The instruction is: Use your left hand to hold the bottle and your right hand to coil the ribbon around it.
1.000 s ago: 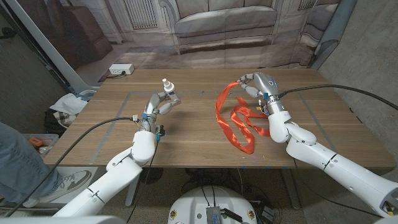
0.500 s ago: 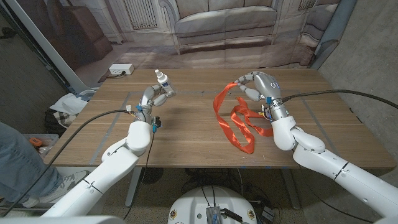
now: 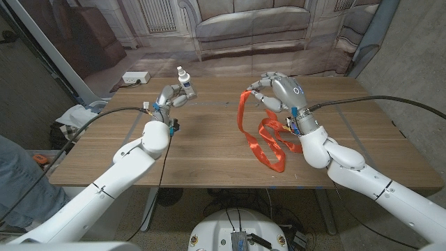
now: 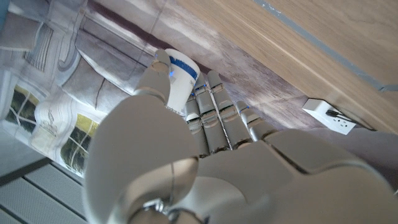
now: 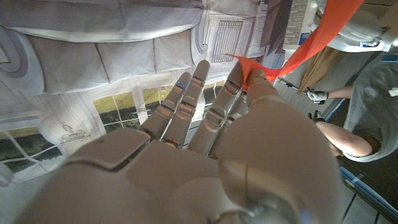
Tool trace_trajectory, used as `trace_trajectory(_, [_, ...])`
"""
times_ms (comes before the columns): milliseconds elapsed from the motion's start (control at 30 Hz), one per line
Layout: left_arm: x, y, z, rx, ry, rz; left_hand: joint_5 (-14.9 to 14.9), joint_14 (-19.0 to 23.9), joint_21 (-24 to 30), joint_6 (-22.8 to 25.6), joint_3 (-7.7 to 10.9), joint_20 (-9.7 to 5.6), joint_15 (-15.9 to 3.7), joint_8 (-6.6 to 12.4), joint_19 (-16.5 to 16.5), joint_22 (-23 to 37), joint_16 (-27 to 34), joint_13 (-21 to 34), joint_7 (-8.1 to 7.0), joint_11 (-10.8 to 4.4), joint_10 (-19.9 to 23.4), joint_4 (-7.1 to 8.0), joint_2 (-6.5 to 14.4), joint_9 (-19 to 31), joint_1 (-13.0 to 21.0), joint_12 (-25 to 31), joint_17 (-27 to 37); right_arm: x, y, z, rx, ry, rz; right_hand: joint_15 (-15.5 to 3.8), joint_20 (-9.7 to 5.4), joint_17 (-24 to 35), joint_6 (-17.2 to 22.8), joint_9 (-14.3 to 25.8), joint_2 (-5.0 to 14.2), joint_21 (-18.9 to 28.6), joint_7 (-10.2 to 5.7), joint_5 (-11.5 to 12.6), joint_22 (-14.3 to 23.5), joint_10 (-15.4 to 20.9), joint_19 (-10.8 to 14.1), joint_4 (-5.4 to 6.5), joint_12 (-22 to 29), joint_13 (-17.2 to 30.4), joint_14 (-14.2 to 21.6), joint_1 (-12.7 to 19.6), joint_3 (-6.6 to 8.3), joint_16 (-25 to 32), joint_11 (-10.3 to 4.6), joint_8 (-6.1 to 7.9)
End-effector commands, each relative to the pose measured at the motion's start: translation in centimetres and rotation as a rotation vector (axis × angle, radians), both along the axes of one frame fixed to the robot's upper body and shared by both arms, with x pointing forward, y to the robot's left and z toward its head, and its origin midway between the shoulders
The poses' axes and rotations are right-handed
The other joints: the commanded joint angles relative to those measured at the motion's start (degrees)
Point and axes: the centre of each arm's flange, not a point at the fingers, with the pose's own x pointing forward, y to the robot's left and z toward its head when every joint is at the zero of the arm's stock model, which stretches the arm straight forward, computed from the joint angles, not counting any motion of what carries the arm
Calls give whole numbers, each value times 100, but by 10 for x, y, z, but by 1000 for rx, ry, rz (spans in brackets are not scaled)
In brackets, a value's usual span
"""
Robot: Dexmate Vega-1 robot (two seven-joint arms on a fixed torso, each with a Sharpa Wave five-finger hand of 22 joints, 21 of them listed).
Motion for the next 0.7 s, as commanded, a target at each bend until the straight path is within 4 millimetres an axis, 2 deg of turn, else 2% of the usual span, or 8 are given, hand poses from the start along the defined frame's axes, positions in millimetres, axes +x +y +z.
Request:
trace_trajectory(33, [-2, -16, 22, 333, 58, 183, 40, 80, -9, 741, 1263, 19, -147, 194, -20, 8, 47, 1892, -42, -642, 962, 969, 133, 158, -34, 330, 33, -26, 48, 29, -171, -126, 96, -648, -392, 12, 61, 12, 1, -45, 10, 36, -5, 12, -76, 22, 52, 32, -1, 34, -22, -29, -14, 26])
trace_trajectory(100, [-2, -22, 26, 403, 76, 187, 40, 78, -14, 729, 1268, 29, -146, 190, -36, 7, 43, 1909, -39, -635, 950, 976, 139, 165, -43, 343, 42, -27, 58, 37, -197, -141, 113, -646, -382, 9, 61, 10, -3, -52, 9, 37, -6, 9, -92, 24, 52, 36, -20, 34, -25, -42, -14, 25])
trace_trajectory(333, [-7, -31, 27, 444, 68, 165, 44, 28, -21, 691, 1281, 60, -139, 176, -64, 6, 24, 1954, -65, -646, 885, 963, 143, 183, -34, 364, 70, -24, 78, 57, -249, -152, 130, -643, -325, 17, 67, 4, 1, -87, 7, 41, -10, -10, -174, 40, 46, 48, -28, 30, -37, -47, -15, 23])
trace_trajectory(700, [-19, -40, 17, 461, 32, 121, 36, -106, -31, 457, 1196, 109, -157, 98, -124, 7, 57, 2080, -177, -687, 649, 813, 70, 232, 113, 397, 201, -7, 96, 81, -256, -158, 118, -629, -280, 25, 71, -4, 12, -122, 5, 45, -15, -23, -250, 57, 41, 62, -50, 26, -46, -58, -18, 20])
